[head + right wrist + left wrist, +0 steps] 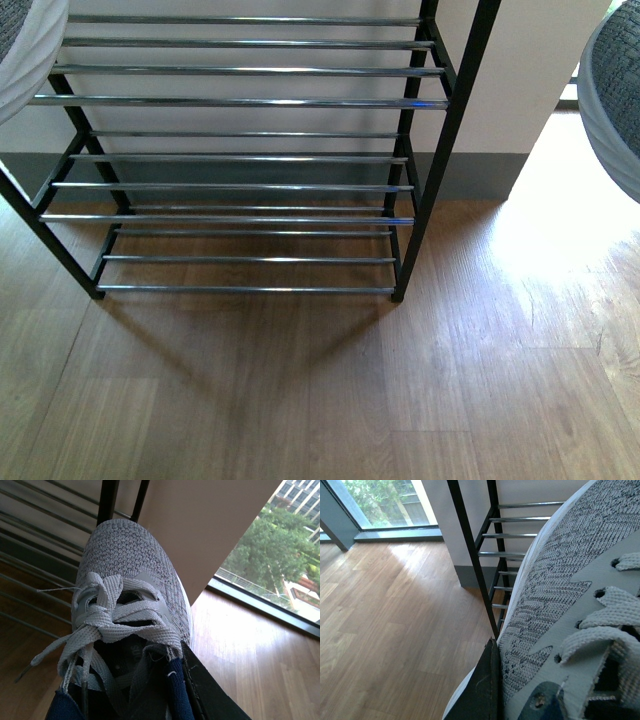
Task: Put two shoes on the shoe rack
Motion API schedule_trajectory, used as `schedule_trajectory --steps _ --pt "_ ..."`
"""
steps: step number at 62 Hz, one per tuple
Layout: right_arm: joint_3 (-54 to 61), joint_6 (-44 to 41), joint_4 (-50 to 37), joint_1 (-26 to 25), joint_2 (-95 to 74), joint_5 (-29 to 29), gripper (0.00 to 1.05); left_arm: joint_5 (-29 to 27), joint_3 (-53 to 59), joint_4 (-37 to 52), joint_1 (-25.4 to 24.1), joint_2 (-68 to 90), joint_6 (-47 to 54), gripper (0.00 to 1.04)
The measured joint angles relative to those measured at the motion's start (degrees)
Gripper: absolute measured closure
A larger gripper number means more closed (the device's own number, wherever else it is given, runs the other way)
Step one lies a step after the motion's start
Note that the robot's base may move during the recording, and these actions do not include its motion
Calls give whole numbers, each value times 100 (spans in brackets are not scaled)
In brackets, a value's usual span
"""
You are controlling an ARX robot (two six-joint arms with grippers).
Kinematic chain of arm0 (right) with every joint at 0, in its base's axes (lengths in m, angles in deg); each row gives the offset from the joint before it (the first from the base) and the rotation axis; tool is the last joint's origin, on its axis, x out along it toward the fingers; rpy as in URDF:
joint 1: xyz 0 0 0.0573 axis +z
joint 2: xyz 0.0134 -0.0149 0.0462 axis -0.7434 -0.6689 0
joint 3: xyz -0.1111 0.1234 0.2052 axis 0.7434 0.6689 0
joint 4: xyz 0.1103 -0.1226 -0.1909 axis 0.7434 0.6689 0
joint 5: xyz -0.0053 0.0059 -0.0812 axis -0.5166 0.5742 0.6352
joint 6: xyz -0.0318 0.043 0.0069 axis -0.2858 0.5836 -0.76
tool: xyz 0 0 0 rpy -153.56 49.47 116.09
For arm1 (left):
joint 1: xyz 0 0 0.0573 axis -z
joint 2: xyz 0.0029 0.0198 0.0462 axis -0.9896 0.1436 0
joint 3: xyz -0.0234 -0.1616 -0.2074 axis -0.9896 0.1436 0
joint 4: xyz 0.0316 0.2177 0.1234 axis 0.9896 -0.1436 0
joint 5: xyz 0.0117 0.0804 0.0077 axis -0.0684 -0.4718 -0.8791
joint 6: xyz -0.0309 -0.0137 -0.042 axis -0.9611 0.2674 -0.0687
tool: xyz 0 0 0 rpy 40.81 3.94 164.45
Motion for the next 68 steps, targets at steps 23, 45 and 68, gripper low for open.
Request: schedule_trajectory --steps 23,45,68 --pt "9 0 0 -2 -9 -2 104 0 9 0 0 9 0 103" --pt "9 0 0 -2 -7 -4 104 -4 9 0 0 7 2 103" --pt "2 0 0 -2 -7 -2 104 -15 9 0 0 7 2 103"
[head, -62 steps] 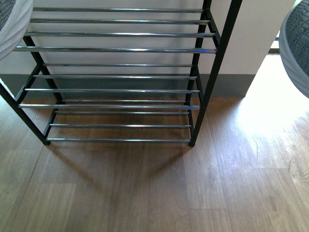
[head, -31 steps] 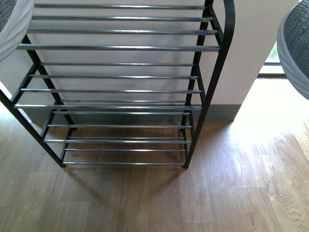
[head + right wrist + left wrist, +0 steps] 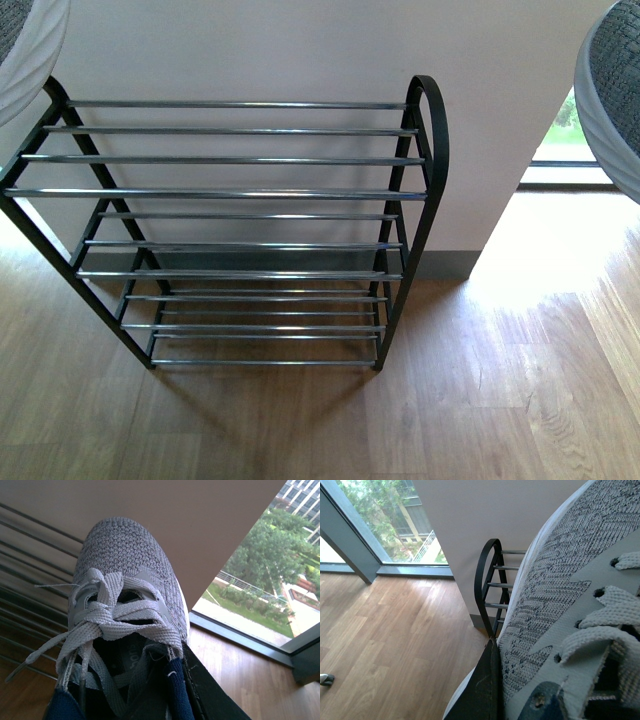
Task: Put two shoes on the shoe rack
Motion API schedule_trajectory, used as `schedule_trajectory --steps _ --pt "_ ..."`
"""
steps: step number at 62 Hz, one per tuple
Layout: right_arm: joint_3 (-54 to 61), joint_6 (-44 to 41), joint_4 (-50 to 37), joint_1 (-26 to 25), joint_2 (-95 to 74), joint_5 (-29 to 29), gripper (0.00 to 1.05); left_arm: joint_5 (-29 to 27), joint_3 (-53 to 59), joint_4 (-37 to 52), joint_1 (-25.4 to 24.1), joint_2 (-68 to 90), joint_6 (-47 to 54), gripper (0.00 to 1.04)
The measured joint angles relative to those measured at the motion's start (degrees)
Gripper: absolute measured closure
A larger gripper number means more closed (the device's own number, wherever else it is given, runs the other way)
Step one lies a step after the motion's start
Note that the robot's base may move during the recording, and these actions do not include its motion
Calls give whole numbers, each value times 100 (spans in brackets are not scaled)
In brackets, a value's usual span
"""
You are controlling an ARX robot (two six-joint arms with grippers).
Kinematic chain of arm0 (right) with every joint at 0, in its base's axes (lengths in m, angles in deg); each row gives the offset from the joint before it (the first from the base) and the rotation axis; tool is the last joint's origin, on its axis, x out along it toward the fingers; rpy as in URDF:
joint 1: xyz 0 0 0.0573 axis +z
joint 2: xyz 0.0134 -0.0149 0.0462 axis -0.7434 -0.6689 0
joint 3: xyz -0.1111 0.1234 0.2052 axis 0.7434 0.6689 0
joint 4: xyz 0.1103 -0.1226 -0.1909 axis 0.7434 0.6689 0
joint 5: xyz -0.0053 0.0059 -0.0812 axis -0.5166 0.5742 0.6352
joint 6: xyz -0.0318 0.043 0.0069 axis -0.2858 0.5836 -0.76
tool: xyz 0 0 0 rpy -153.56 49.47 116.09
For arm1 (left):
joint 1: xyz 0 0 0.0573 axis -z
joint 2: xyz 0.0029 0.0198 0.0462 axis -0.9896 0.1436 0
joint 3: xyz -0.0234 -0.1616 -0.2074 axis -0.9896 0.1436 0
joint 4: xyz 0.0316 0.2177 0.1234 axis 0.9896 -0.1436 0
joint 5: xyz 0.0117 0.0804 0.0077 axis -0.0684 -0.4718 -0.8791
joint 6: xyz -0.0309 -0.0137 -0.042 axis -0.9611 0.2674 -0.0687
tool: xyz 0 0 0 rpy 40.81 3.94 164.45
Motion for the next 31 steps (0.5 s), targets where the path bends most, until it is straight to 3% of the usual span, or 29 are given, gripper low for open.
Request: schedule_trajectory --steps 31 --pt "2 0 0 15 7 -57 104 22 4 0 -13 -4 0 103"
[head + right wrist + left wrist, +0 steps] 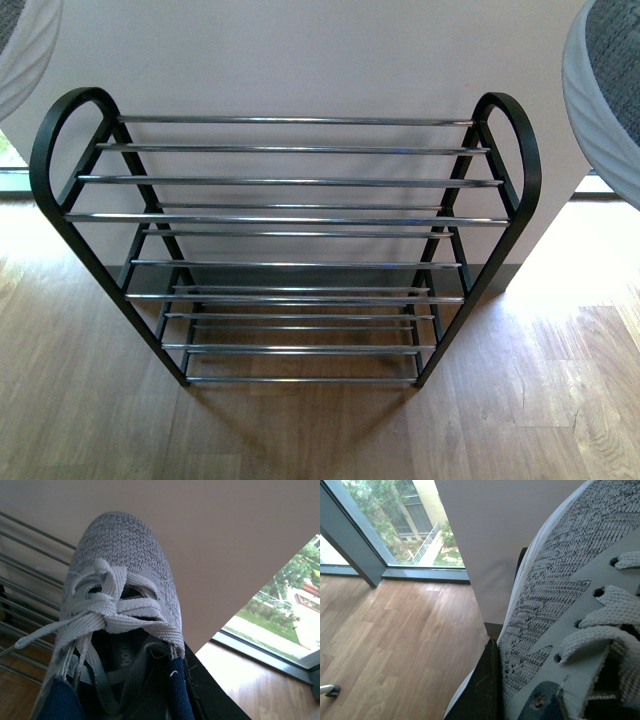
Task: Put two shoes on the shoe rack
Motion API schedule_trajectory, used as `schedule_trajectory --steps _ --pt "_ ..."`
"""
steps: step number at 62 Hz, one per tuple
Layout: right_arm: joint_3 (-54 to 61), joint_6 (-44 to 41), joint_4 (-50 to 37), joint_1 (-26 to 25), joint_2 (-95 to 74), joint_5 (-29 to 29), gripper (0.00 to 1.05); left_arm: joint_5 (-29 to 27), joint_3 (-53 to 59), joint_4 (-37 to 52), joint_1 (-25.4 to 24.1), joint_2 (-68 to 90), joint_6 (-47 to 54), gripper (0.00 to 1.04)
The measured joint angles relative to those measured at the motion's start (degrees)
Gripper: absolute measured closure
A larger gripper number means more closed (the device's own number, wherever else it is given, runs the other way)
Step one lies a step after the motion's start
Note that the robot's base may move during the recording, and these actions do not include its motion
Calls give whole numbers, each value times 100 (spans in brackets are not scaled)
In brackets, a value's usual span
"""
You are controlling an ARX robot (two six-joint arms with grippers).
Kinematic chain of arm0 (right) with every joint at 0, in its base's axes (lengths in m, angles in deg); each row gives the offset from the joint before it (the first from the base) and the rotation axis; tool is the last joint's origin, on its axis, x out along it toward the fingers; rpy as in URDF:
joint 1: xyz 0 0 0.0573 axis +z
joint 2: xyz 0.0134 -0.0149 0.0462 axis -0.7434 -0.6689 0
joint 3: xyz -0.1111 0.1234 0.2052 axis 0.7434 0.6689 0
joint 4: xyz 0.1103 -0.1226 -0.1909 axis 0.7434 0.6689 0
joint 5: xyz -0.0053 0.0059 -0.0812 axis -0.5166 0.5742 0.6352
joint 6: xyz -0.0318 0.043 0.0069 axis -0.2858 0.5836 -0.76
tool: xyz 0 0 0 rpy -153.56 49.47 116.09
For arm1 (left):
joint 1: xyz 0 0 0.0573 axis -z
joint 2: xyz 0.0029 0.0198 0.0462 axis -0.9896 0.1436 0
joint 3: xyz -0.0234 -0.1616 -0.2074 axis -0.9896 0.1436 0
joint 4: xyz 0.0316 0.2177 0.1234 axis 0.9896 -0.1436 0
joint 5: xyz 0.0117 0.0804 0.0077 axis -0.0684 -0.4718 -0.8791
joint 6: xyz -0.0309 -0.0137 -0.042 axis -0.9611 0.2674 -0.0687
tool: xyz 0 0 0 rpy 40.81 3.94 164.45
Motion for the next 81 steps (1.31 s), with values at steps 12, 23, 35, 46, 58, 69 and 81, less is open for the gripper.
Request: schedule_trajectory --steps 12,23,35,46,58,69,81 --pt "-74 151 271 -114 -55 -439 104 0 0 0 0 0 0 103" --pt "-680 1471 885 505 -994 -527 104 -2 0 0 0 0 0 103" --pt "-1690 3123 1021 1856 -2330 892 104 -9 0 0 0 0 0 103" --pt "-2470 4044 1106 2013 -3451 1716 104 -4 0 0 0 0 0 103" --pt "-3287 5311 1471 2109 -4448 1764 104 -9 0 0 0 0 0 103" --pt "-3926 6293 1598 2361 -5093 1926 104 -2 0 0 0 0 0 103" --pt "-4776 6896 1550 2566 -5949 2168 104 -4 0 0 0 0 0 103"
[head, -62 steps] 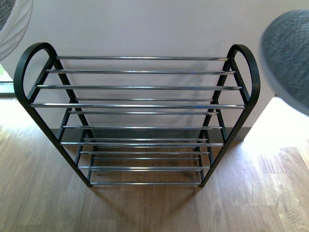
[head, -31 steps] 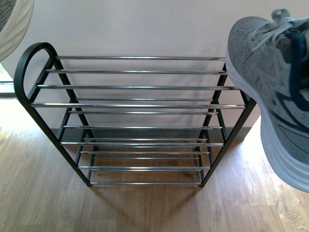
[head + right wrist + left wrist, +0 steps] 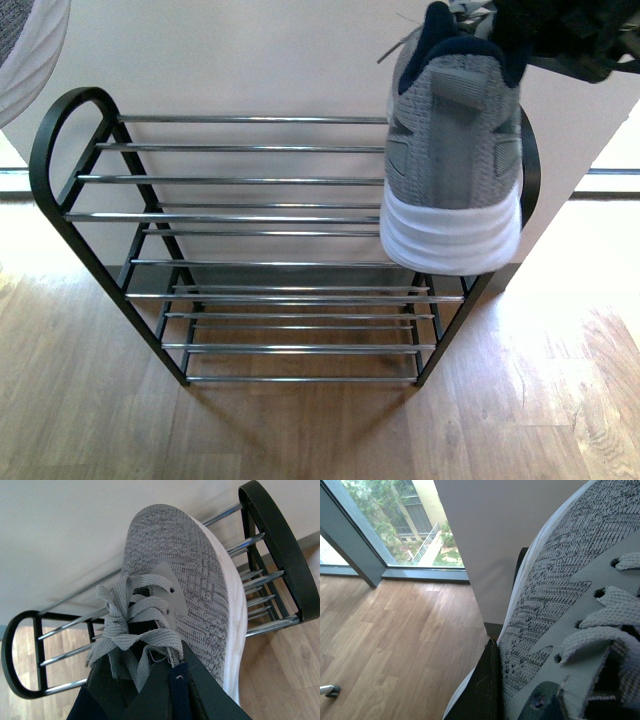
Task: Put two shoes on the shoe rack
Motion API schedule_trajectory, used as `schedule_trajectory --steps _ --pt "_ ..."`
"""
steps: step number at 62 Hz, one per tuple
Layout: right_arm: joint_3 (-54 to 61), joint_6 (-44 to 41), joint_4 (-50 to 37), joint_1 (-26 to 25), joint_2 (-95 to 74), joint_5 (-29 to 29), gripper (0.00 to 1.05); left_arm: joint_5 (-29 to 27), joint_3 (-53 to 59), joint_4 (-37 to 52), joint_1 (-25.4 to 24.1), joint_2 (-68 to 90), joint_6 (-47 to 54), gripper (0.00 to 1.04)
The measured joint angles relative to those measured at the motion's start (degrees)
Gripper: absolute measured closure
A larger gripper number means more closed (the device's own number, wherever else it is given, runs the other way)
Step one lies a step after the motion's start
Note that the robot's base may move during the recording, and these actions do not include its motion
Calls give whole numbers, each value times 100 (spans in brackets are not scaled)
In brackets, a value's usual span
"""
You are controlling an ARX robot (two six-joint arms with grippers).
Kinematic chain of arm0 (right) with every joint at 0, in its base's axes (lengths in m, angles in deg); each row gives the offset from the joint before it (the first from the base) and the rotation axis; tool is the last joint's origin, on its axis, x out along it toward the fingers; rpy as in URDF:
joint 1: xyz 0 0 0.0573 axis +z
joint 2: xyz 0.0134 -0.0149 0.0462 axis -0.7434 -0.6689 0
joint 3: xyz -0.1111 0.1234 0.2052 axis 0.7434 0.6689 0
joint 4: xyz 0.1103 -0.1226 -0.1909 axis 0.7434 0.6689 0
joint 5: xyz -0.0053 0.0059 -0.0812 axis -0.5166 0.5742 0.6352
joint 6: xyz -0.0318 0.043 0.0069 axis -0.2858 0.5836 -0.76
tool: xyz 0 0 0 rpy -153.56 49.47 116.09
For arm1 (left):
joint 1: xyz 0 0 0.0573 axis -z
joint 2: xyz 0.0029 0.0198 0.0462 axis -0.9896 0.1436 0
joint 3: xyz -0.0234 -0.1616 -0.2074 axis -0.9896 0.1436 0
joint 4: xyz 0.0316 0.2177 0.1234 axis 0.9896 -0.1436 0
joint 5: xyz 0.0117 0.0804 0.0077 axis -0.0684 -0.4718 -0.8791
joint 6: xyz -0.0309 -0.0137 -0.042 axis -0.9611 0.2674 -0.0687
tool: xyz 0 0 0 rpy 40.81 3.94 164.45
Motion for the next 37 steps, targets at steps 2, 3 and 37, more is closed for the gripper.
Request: schedule_trajectory --steps 2,3,37 --pt "-107 120 -26 -57 -181 -44 104 0 0 0 0 0 0 104" --pt "-140 153 -37 -87 -251 -50 104 0 0 0 0 0 0 103" --pt "-706 466 -573 -271 -1941 -190 104 -9 0 0 0 0 0 103"
